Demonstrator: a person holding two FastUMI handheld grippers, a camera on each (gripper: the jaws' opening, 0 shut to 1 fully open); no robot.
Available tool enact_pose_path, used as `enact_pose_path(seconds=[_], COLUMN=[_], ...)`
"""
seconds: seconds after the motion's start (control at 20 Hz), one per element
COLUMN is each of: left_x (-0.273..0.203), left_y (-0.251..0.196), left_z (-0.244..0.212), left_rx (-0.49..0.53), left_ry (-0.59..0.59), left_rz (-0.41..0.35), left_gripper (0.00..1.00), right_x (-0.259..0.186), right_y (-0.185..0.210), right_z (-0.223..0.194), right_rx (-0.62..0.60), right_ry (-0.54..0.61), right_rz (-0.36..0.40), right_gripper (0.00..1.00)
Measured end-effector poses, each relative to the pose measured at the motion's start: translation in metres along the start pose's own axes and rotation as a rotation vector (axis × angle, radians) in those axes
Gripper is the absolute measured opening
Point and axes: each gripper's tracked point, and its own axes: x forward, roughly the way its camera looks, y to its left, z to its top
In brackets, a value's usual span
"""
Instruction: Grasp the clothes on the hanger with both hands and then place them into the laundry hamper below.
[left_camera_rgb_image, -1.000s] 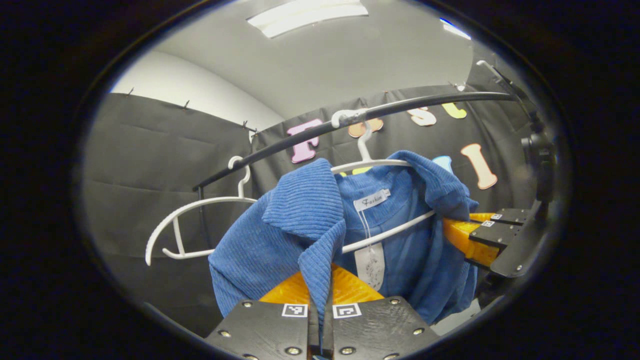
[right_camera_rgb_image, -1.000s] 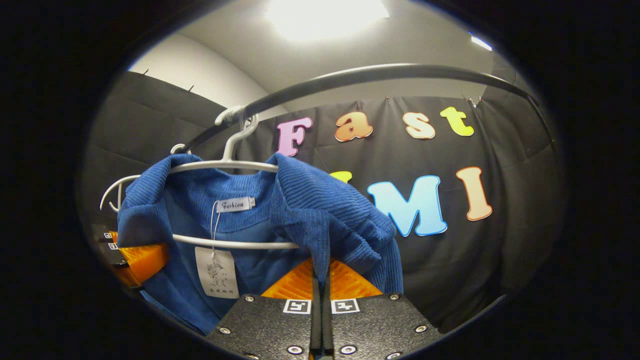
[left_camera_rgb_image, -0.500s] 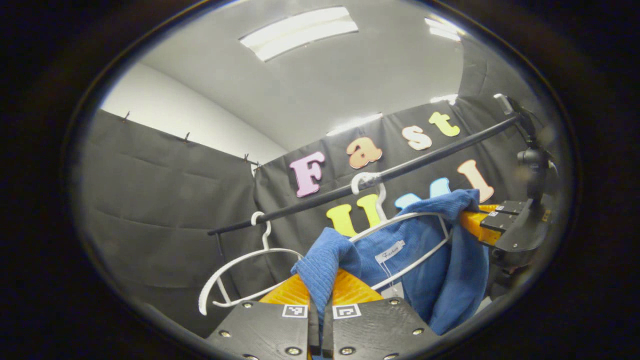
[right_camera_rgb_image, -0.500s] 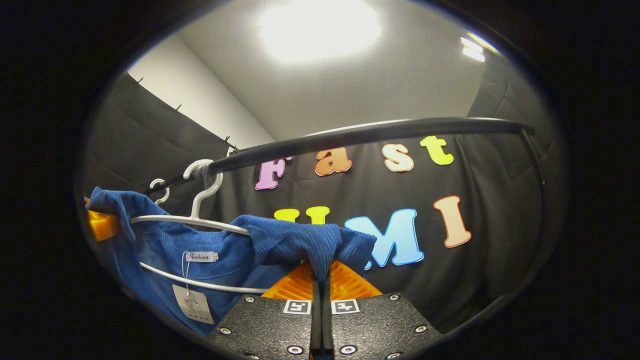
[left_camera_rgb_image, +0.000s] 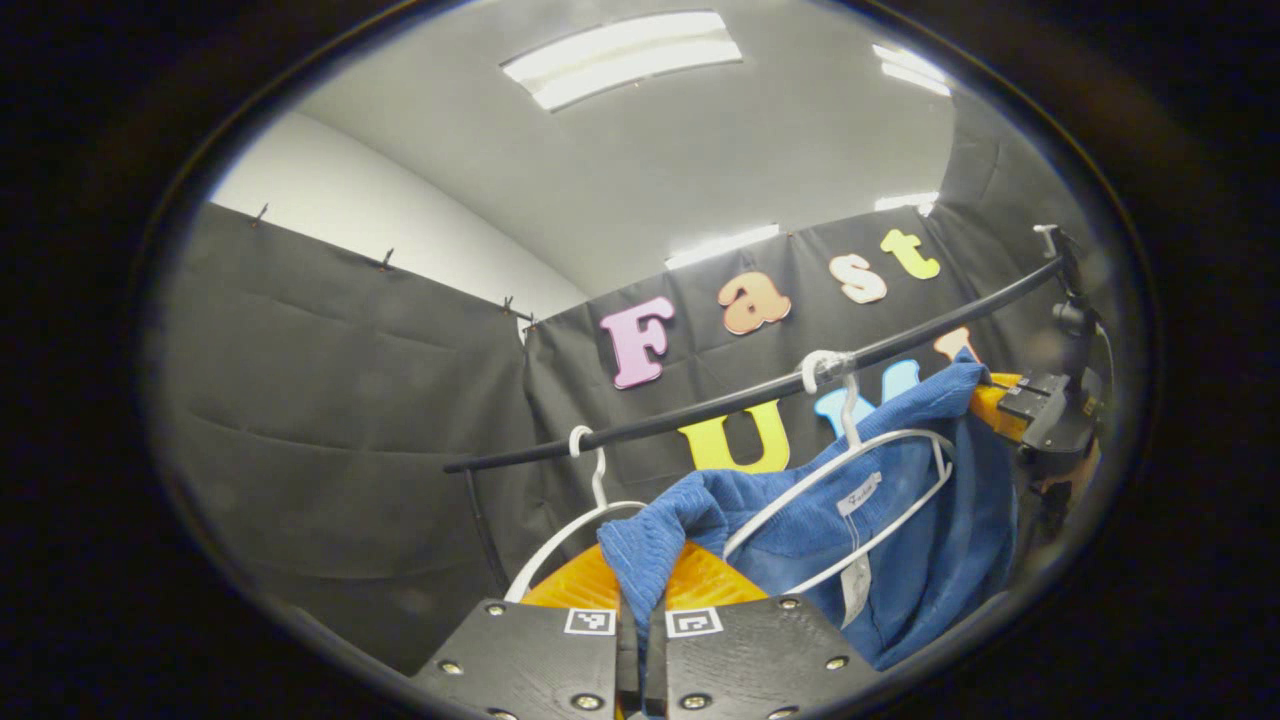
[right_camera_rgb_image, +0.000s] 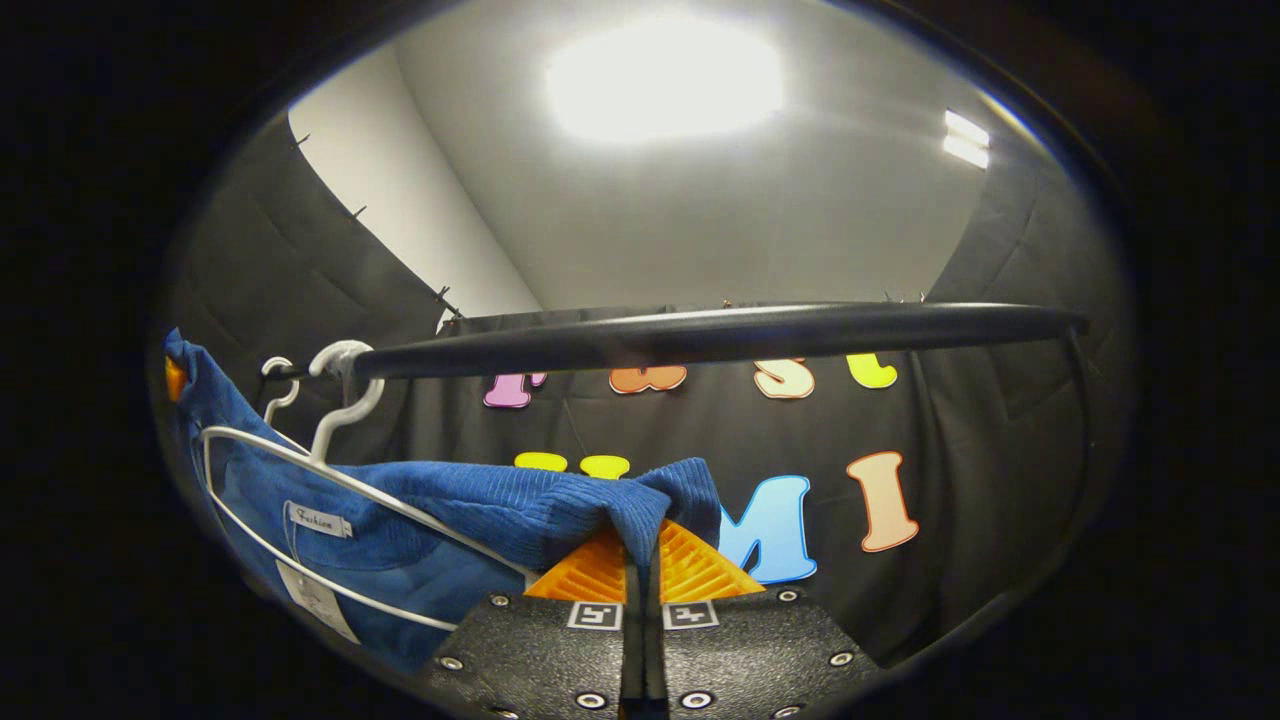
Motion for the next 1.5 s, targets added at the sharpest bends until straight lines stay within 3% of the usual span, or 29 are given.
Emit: enact_pose_path(seconds=[0.25,0.5,1.0,1.3,1.5], left_x=[0.017,0.041,0.038,0.019,0.016], left_y=[0.04,0.048,0.001,-0.025,-0.036], left_z=[-0.027,-0.073,-0.139,-0.177,-0.201], left_rx=[0.019,-0.078,-0.1,-0.136,-0.117], left_ry=[0.03,0.109,0.213,0.256,0.299], left_rz=[-0.018,-0.053,-0.149,-0.199,-0.211], left_gripper=[0.03,0.04,0.04,0.04,0.04], right_x=[0.013,0.022,0.015,-0.006,-0.039], right_y=[-0.012,-0.008,0.0,-0.029,-0.027], right_z=[-0.032,-0.048,-0.088,-0.145,-0.158], right_rx=[-0.044,-0.087,-0.036,0.054,0.014], right_ry=[0.063,0.088,0.233,0.413,0.471], right_rz=[-0.033,0.011,0.058,-0.021,-0.015], right_gripper=[0.0,0.0,0.01,0.01,0.0])
